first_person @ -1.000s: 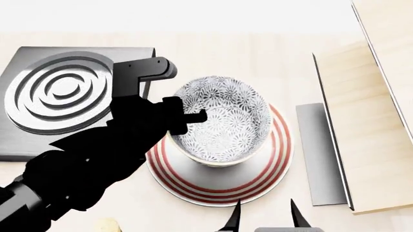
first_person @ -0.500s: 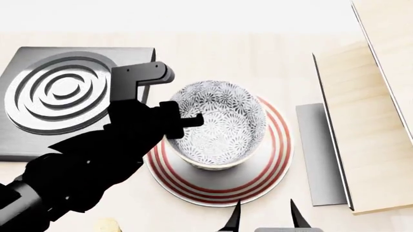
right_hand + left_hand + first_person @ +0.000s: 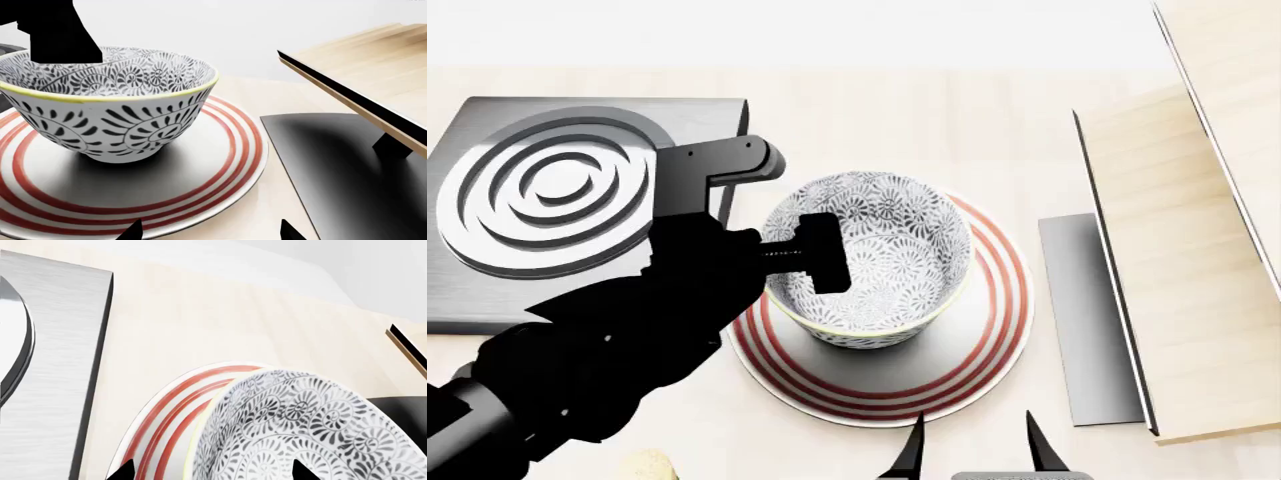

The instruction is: Pick up the akita bowl and put it on the plate.

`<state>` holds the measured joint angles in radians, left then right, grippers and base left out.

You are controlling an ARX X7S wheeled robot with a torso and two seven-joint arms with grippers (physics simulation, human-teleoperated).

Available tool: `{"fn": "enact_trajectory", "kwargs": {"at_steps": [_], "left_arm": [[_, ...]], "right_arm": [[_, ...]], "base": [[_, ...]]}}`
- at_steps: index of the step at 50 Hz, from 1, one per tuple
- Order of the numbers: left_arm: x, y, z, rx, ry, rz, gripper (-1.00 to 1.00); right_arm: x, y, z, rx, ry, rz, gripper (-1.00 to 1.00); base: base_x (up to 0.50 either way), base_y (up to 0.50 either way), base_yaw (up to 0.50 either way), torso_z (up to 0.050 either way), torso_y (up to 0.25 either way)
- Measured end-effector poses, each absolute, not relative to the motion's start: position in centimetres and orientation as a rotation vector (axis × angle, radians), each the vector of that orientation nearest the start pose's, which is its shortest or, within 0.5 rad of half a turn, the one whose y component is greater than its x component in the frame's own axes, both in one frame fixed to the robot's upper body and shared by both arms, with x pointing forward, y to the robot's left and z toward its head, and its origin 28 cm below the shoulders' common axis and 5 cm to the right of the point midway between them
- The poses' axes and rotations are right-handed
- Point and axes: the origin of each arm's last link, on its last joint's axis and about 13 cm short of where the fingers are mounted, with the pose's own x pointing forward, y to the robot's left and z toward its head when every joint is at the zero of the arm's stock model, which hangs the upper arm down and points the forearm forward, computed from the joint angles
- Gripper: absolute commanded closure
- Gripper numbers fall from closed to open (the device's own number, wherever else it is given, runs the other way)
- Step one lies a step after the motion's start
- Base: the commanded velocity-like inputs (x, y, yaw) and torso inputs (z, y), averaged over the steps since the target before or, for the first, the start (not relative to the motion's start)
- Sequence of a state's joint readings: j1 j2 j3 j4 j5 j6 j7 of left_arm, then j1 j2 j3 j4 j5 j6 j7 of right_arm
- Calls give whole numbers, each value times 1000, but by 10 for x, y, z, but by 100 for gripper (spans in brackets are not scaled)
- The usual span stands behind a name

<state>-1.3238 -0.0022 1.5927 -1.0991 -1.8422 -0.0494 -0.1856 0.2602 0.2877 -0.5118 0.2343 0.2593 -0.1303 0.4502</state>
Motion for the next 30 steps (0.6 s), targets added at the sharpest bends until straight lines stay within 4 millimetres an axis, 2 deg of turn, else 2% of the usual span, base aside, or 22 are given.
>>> {"fn": "enact_trajectory", "kwargs": {"at_steps": [15, 30], "left_arm": [[401, 120, 151, -242, 393, -254, -100], [403, 121, 158, -168, 369, -243, -100]], "right_arm": [[251, -86, 12, -107, -52, -30, -100], [251, -86, 12, -109, -54, -31, -100]], "base": [[0, 0, 0, -1, -1], [0, 0, 0, -1, -1]]}}
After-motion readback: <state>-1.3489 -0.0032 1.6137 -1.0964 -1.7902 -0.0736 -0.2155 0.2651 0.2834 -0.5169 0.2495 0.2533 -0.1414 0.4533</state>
